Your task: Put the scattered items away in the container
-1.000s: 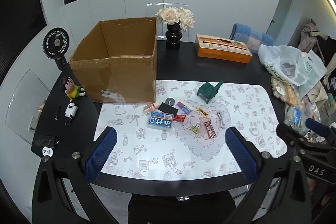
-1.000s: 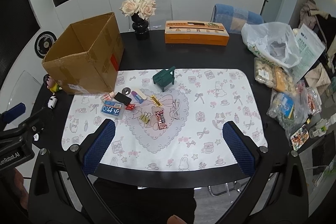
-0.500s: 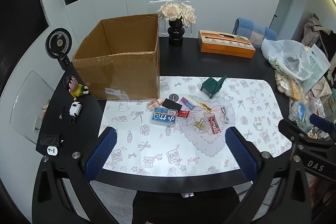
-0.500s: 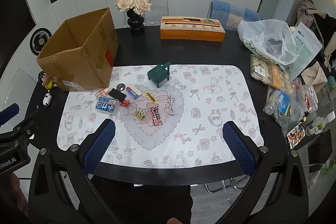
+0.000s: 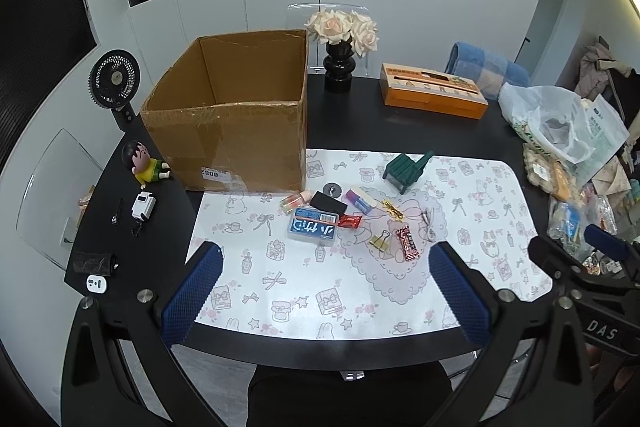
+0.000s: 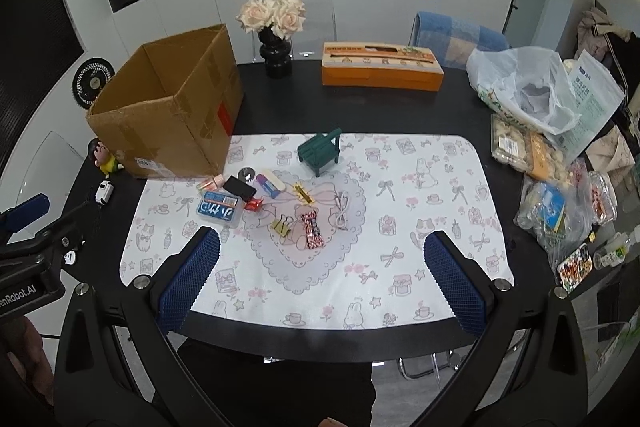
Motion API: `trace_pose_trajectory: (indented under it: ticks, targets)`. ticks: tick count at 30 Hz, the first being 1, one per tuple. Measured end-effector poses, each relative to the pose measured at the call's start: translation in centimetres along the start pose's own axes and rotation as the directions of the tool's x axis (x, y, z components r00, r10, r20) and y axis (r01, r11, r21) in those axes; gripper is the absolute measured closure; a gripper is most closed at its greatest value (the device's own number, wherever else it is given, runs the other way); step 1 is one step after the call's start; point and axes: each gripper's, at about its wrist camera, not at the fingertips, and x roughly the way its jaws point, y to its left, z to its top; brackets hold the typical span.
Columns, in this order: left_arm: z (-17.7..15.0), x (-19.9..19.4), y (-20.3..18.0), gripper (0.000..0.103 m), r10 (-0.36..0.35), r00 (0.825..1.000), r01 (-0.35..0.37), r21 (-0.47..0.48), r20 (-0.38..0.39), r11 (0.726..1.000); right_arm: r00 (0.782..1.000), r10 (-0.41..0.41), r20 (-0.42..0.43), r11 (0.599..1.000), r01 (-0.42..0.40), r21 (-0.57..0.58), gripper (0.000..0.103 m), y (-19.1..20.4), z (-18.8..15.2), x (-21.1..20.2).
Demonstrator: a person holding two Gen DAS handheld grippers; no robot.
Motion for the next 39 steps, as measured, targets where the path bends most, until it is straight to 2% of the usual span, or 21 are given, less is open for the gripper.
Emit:
trace_pose_trajectory:
  ticks: [3,8,12,19,24,28,31,39]
  targets:
    - [0.1,0.1,0.2,0.000,0.002,1.000,-0.002,-0.008,-0.001,1.000,1.000,0.022,0.010,1.000,-0.021,-0.005,0.000,0.1,0.1,0.0]
    - [-0.1,0.2,0.6,0.000,-0.012,1.000,0.012,-0.013,-0.001,1.000,0.997,-0.003,-0.076,1.000,0.005,0.026,0.000,0.0,-0.3,1.3]
    - [-0.3,0.6,0.6,0.000,-0.003,1.000,0.002,-0.013,-0.004,1.000,0.995,-0.043,-0.085,0.999,0.042,-0.019,0.000,0.4,-0.8,2.0]
    - [-1.0,2.2,0.8,0.000,-0.009,0.999,0.008,-0.005,-0.032,1.000,0.994,-0.002,-0.114,1.000,0.002,0.007,0.000,0.2,-1.4,3.3]
    - [-1.8,5.5,0.5,0.000,-0.010,0.998,0.011,0.020,-0.063,1.000,0.993,0.040,-0.110,0.999,-0.038,0.015,0.000,0.4,-1.8,5.2]
    - [-2.6,8.1,0.3,0.000,-0.010,0.996,0.014,0.039,-0.088,0.999,0.991,0.022,-0.131,1.000,-0.022,0.000,0.000,0.8,-2.3,7.3]
    - [-3.2,10.3,0.6,0.000,-0.039,0.994,0.042,0.023,-0.101,0.999,0.989,0.011,-0.147,1.000,-0.013,-0.011,0.000,0.9,-2.8,9.2]
    - [-4.0,15.1,0.9,0.000,-0.079,0.992,0.081,0.023,-0.104,0.996,0.979,0.066,-0.191,0.998,-0.068,-0.003,0.002,0.9,-4.3,15.1]
